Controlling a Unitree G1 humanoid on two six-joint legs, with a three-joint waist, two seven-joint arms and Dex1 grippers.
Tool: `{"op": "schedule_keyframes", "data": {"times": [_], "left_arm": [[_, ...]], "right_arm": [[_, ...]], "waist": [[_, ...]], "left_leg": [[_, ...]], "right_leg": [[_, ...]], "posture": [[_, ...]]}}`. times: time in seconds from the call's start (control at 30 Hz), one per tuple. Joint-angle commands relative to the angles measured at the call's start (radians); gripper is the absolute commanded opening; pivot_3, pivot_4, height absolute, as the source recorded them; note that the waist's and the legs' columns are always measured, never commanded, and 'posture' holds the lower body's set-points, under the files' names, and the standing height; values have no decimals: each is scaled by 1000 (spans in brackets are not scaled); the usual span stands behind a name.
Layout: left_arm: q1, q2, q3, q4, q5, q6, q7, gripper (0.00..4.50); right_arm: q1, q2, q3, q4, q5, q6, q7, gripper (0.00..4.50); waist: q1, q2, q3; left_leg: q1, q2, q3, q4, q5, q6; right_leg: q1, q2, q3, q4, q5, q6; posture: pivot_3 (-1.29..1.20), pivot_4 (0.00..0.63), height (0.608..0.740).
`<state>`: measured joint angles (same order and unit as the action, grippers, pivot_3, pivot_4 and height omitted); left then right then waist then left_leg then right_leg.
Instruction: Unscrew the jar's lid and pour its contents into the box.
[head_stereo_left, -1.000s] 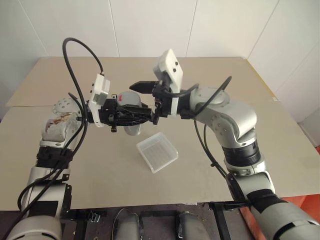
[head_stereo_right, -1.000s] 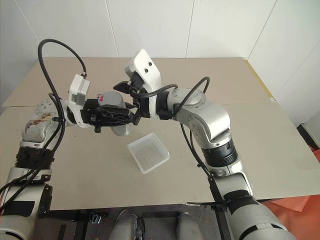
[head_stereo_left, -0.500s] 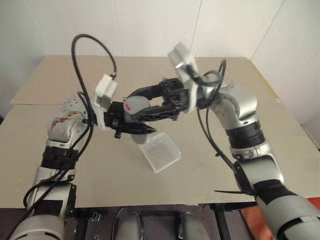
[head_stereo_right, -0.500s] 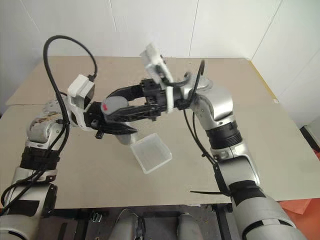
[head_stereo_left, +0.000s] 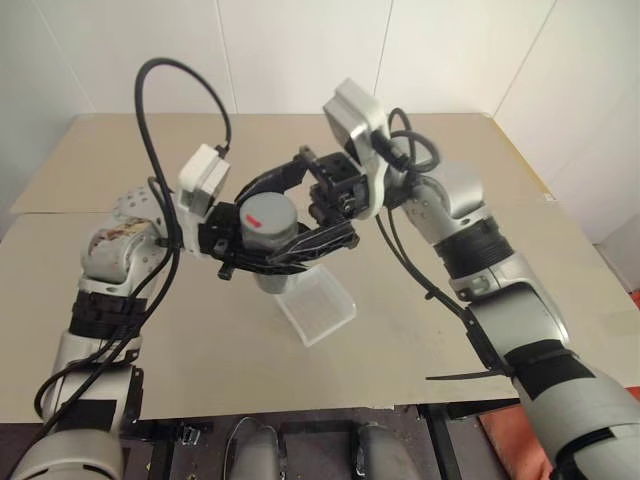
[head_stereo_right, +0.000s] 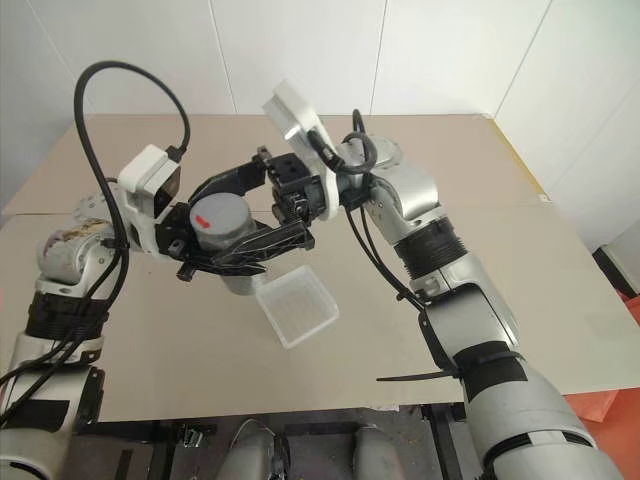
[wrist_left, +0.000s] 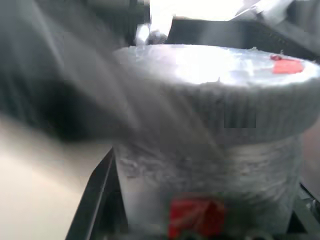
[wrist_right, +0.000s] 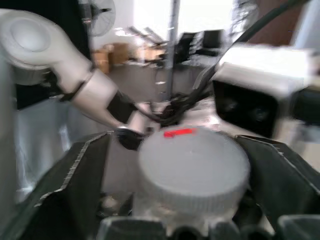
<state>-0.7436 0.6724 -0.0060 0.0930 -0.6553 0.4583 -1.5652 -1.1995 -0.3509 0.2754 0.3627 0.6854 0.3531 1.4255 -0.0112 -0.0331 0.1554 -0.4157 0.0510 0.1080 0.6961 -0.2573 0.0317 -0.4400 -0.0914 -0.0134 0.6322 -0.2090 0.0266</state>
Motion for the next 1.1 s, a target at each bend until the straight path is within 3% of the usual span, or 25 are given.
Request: {"op": "schedule_keyframes", "data": {"times": [0.03,0.27,0.5,0.77,1.1], "left_arm": [[9,22,57,31,30,-44,45,1955],[27,0,66,107,102,-133,121,1955],[3,-42,47,106,99,-130,125,1955],[-8,-65,57,79,83,-117,142,1955],[50,9,124,18,7,-33,124,1955]], "right_arm": [[42,-37,-97,-153,-27,80,-178,4472],[161,-26,-121,-508,-48,347,-552,4472],[170,69,-18,-532,-211,357,-727,4472],[148,131,-27,-435,-266,331,-723,4472],[162,43,-185,-337,-153,290,-559,4472]], "waist": [[5,0,0],[1,0,0],[-3,0,0],[-2,0,0],[-3,0,0]], "left_leg": [[0,0,0,0,0,0],[0,0,1,0,0,0],[0,0,1,0,0,0],[0,-1,1,0,0,1],[0,0,0,0,0,1]], "right_leg": [[0,0,0,0,0,0],[0,0,0,0,0,0],[-1,0,0,-1,0,0],[0,0,0,0,0,0],[0,0,0,-1,0,0]], "posture": [[0,150,740],[0,150,740],[0,150,740],[0,150,740],[0,150,740]]}}
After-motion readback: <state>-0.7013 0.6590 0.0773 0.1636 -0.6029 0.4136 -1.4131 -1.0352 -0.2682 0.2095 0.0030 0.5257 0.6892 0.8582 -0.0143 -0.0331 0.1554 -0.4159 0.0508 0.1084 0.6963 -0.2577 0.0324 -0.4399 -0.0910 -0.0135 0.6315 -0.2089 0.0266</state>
